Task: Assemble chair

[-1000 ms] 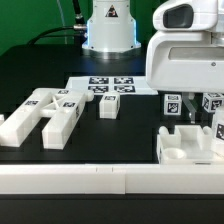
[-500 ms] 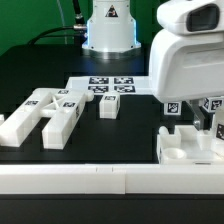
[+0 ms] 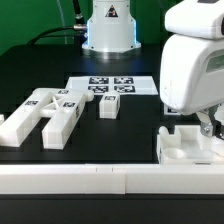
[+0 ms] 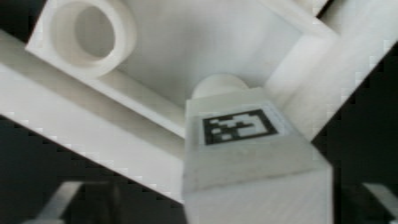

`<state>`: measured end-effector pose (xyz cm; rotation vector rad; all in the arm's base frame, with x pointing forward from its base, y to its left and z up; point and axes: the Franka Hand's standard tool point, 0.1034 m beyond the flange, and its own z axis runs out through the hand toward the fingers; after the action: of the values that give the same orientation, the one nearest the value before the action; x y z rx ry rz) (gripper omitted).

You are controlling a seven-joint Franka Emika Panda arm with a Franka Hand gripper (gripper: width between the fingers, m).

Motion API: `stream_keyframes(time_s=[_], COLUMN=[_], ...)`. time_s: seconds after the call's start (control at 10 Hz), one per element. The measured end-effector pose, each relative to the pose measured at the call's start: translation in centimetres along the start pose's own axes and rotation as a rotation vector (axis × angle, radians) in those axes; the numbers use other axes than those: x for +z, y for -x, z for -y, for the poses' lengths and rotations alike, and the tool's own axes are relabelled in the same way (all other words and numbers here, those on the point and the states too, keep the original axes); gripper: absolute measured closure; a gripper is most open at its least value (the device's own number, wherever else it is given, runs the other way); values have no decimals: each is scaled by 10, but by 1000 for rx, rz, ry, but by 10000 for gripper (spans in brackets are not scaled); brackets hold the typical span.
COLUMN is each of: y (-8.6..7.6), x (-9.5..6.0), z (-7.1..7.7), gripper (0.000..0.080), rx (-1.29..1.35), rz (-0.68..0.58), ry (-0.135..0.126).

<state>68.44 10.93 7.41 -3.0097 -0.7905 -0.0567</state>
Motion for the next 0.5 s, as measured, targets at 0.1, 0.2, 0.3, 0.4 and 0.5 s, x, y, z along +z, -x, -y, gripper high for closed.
stream_keyframes(time_s=[0.1,0.2,0.3,0.4,0.5], y=[0,0,0,0,0], x=[0,0,1,1,1], z=[0,0,0,0,0], gripper=[402,402,510,510,510], rx=[0,0,9,27,26], rz=[0,1,1,1,1], ry=[0,0,0,0,0])
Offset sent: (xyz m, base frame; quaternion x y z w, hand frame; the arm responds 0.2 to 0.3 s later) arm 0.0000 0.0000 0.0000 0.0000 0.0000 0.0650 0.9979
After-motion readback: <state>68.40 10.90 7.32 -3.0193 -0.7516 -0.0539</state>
